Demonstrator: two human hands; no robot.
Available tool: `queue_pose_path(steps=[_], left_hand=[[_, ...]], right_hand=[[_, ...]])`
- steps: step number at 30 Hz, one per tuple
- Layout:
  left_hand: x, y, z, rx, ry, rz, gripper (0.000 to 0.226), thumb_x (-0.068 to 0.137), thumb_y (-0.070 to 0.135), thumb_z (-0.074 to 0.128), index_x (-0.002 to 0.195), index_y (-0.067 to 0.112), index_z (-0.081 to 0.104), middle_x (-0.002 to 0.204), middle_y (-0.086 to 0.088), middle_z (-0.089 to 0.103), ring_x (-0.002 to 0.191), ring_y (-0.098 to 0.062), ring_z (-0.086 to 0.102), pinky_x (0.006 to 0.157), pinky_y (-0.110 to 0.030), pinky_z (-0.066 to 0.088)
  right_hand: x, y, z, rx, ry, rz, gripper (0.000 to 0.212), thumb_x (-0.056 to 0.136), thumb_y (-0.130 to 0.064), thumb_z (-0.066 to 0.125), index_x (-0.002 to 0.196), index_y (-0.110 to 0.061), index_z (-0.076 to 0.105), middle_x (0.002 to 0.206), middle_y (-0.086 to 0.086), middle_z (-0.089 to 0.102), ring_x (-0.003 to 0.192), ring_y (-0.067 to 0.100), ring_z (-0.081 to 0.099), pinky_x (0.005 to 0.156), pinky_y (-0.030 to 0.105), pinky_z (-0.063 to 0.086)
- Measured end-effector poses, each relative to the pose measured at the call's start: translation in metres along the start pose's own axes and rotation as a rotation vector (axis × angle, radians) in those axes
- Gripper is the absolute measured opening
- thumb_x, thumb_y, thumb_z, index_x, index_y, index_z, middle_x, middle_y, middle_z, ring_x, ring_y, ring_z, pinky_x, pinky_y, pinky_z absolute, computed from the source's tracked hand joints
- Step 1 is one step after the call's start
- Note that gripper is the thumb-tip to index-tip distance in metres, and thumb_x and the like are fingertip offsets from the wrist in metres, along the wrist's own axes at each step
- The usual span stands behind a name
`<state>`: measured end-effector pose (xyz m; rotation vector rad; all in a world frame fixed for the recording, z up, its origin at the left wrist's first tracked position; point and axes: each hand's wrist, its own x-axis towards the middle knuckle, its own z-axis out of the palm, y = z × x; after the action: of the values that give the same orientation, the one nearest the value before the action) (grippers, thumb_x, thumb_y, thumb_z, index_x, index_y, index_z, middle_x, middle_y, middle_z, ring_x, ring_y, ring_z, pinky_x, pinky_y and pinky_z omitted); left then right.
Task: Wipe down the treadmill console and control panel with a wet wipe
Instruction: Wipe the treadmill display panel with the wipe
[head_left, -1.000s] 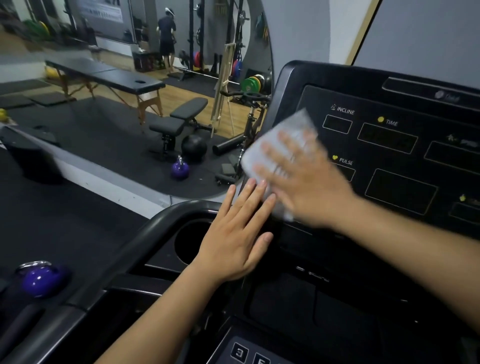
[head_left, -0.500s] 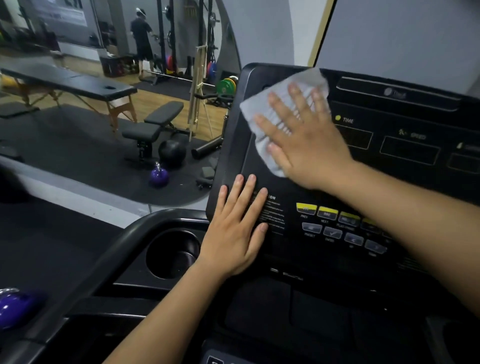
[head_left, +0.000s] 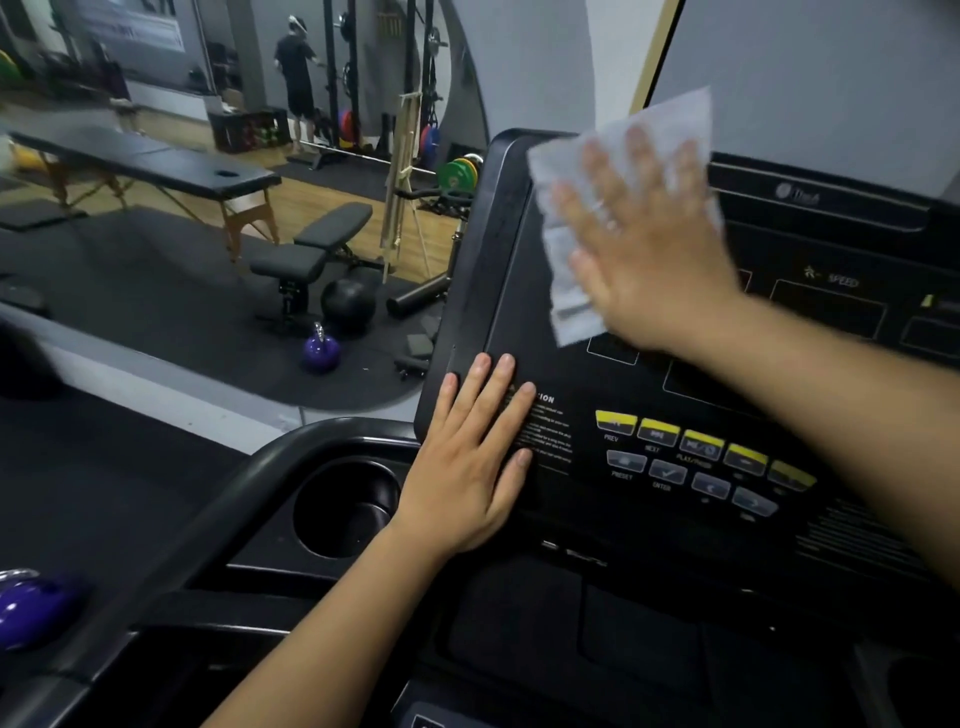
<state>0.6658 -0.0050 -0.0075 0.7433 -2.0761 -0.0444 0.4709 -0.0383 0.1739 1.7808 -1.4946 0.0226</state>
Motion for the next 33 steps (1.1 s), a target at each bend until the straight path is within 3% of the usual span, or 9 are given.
queue_pose_path(steps=[4,8,16,18,22,24,27,30,33], left_hand=[[0.018,0.016,-0.033,-0.301,0.263,-0.088,0.046,0.095,0.016,0.048,0.136,-0.006,0.047,0.152,-0.024,0.035,0.145,-0.027,0.032,0.120,-0.039,0.025],[0.040,0.011,-0.043,-0.186,0.185,0.038,0.050,0.096,0.016,0.047,0.140,-0.007,0.044,0.155,-0.027,0.030,0.148,-0.035,0.026,0.118,-0.054,0.025],[0.019,0.008,-0.011,-0.118,0.065,-0.052,0.059,0.098,0.026,0.043,0.152,0.003,0.031,0.164,-0.017,0.014,0.154,-0.029,0.006,0.123,-0.053,0.007],[0.016,0.008,-0.005,-0.175,0.079,-0.110,0.059,0.099,0.025,0.041,0.153,0.003,0.028,0.164,-0.016,0.013,0.154,-0.026,0.007,0.123,-0.052,0.009],[0.014,0.004,-0.009,-0.363,0.155,-0.173,0.059,0.100,0.023,0.039,0.153,0.008,0.021,0.165,-0.014,0.011,0.153,-0.018,0.012,0.124,-0.036,0.015],[0.012,0.004,-0.012,-0.357,0.134,-0.158,0.059,0.100,0.024,0.039,0.153,0.009,0.019,0.165,-0.014,0.010,0.153,-0.016,0.011,0.123,-0.032,0.015],[0.012,0.004,-0.014,-0.343,0.107,-0.172,0.060,0.100,0.025,0.039,0.154,0.007,0.019,0.166,-0.011,0.009,0.153,-0.015,0.010,0.124,-0.033,0.015],[0.010,0.006,-0.012,-0.361,0.115,-0.204,0.061,0.100,0.025,0.039,0.155,0.006,0.020,0.166,-0.010,0.010,0.153,-0.017,0.011,0.124,-0.037,0.016],[0.010,0.007,-0.009,-0.364,0.132,-0.196,0.061,0.099,0.024,0.039,0.154,0.005,0.021,0.165,-0.012,0.011,0.153,-0.019,0.011,0.121,-0.050,0.018]], right_hand=[[-0.073,-0.072,0.029,0.131,0.037,-0.307,0.059,0.093,-0.044,0.046,0.148,-0.025,0.034,0.158,0.009,0.030,0.147,0.039,0.021,0.111,0.067,0.015],[-0.091,-0.058,0.027,0.118,0.020,-0.649,0.048,0.091,-0.040,0.047,0.137,-0.023,0.042,0.148,0.013,0.046,0.141,0.037,0.036,0.111,0.067,0.020],[0.007,0.002,0.003,-0.010,0.059,-0.043,0.059,0.100,-0.051,0.014,0.155,-0.031,0.008,0.165,0.006,0.002,0.150,0.035,-0.002,0.118,0.062,0.002],[-0.012,-0.027,0.010,-0.002,0.061,-0.059,0.058,0.100,-0.050,0.015,0.155,-0.030,0.011,0.164,0.006,0.005,0.150,0.037,0.001,0.117,0.063,0.002],[-0.088,-0.070,0.029,0.123,0.012,-0.406,0.048,0.094,-0.042,0.041,0.138,-0.026,0.052,0.158,0.009,0.032,0.147,0.038,0.021,0.113,0.068,0.011],[-0.100,-0.052,0.029,0.101,-0.029,-0.533,0.047,0.095,-0.042,0.044,0.141,-0.029,0.050,0.156,0.008,0.036,0.146,0.034,0.027,0.113,0.068,0.014],[-0.057,0.004,0.021,0.023,0.053,-0.376,0.052,0.100,-0.044,0.033,0.149,-0.029,0.035,0.158,0.012,0.031,0.145,0.036,0.027,0.110,0.070,0.010],[-0.013,0.029,0.006,-0.002,0.009,-0.064,0.059,0.100,-0.050,0.019,0.155,-0.032,0.013,0.164,0.008,0.007,0.150,0.036,0.002,0.116,0.063,-0.001],[-0.019,-0.018,0.009,0.030,0.072,-0.065,0.060,0.097,-0.045,0.024,0.154,-0.028,0.023,0.163,0.010,0.014,0.149,0.041,0.007,0.116,0.061,-0.005]])
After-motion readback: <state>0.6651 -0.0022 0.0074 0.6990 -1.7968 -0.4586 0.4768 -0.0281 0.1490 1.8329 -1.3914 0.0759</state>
